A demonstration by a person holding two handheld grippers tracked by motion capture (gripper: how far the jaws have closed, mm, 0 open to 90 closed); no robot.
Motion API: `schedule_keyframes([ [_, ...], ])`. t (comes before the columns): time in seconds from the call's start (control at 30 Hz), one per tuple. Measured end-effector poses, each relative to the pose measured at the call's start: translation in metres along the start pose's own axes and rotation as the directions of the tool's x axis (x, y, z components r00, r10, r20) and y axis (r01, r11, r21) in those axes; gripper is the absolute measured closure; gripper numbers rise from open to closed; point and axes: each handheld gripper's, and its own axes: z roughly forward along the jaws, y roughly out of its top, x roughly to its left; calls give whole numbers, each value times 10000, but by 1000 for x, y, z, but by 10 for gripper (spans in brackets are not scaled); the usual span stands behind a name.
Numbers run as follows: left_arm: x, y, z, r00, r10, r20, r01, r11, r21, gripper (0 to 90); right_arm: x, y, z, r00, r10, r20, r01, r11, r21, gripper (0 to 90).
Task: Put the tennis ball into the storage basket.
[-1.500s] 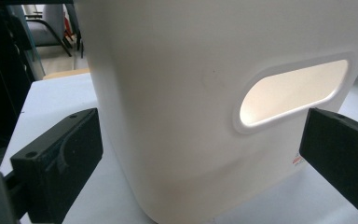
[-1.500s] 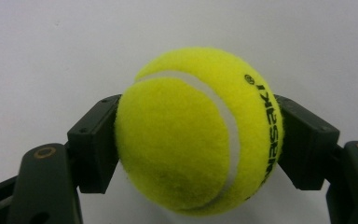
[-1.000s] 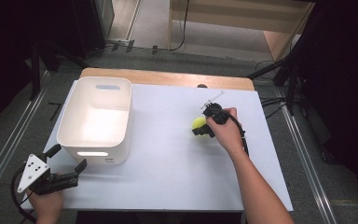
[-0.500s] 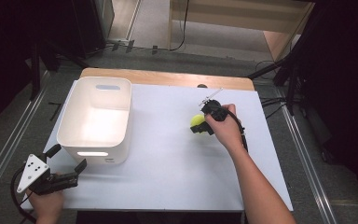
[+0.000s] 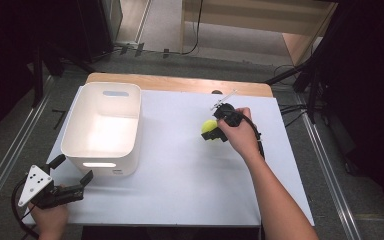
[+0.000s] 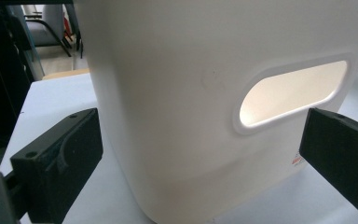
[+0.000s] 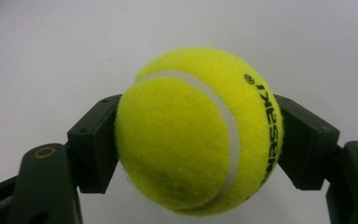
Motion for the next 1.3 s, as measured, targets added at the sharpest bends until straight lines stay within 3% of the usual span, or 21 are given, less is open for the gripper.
schedule_keyframes([
  [0.23,0,0,0,10000,-12,0,12,10000,-23,0,10,9,0,9998,-205,-67,205,9998,-19,234],
  [0.37,0,0,0,10000,-12,-1,12,10000,-24,0,19,16,0,9975,-690,-171,691,9976,38,234],
  [0.53,0,0,0,10000,-21,10,21,10000,-29,0,26,22,-1,9960,-875,-207,875,9962,0,234],
  [0.73,0,0,0,10000,-21,13,21,10000,-31,0,40,34,-3,9907,-1333,-279,1332,9911,-60,234],
  [1.03,0,0,0,10000,-55,2,55,10000,-51,0,56,47,-4,9856,-1644,-392,1642,9864,-89,234],
  [1.07,0,0,0,10000,-54,2,54,10000,-51,0,59,50,-3,9821,-1833,-430,1830,9830,-127,234],
  [1.3,0,0,0,10000,-79,3,79,10000,-55,0,68,57,-4,9785,-2000,-500,1996,9798,-124,234],
])
